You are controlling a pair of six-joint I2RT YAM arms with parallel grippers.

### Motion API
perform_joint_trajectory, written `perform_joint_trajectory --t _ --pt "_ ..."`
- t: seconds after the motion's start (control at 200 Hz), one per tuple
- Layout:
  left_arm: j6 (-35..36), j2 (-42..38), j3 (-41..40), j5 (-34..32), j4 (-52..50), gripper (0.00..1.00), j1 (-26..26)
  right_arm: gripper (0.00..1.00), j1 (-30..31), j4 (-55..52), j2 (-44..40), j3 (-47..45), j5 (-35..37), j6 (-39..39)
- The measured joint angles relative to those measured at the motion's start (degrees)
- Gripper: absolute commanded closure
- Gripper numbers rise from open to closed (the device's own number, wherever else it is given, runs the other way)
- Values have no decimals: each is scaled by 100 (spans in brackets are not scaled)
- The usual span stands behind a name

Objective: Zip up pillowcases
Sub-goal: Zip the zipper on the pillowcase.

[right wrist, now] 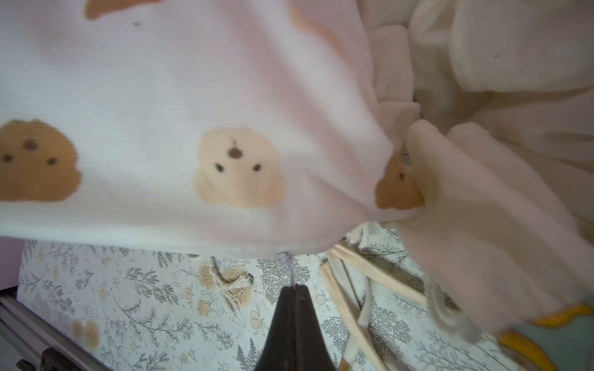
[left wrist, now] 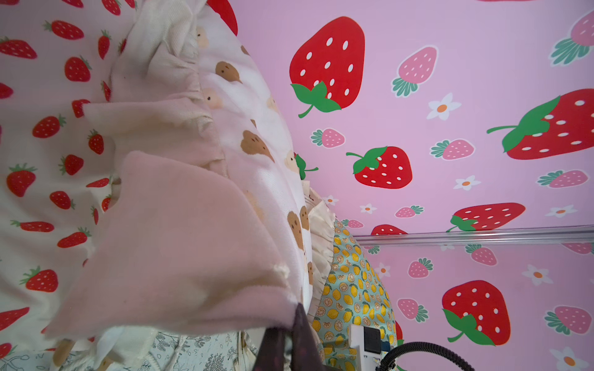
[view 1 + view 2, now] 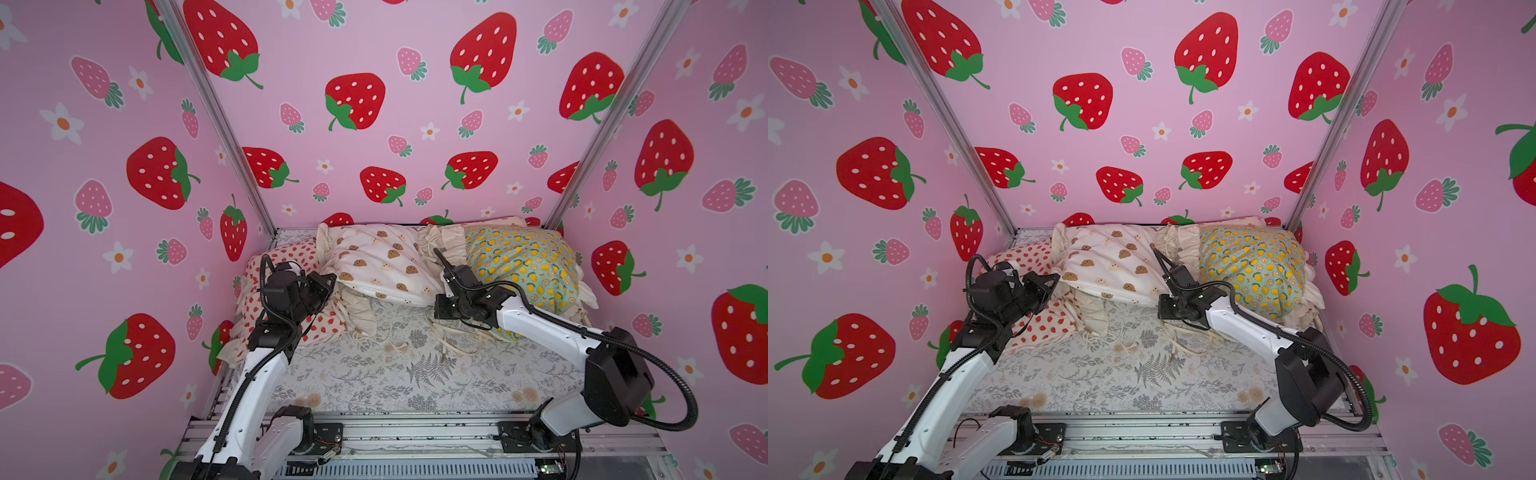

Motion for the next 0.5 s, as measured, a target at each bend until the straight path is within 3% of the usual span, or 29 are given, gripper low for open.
perform_joint_trajectory --t 0.5 --pt "116 103 26 282 -59 100 350 100 -188 -199 -33 48 256 -356"
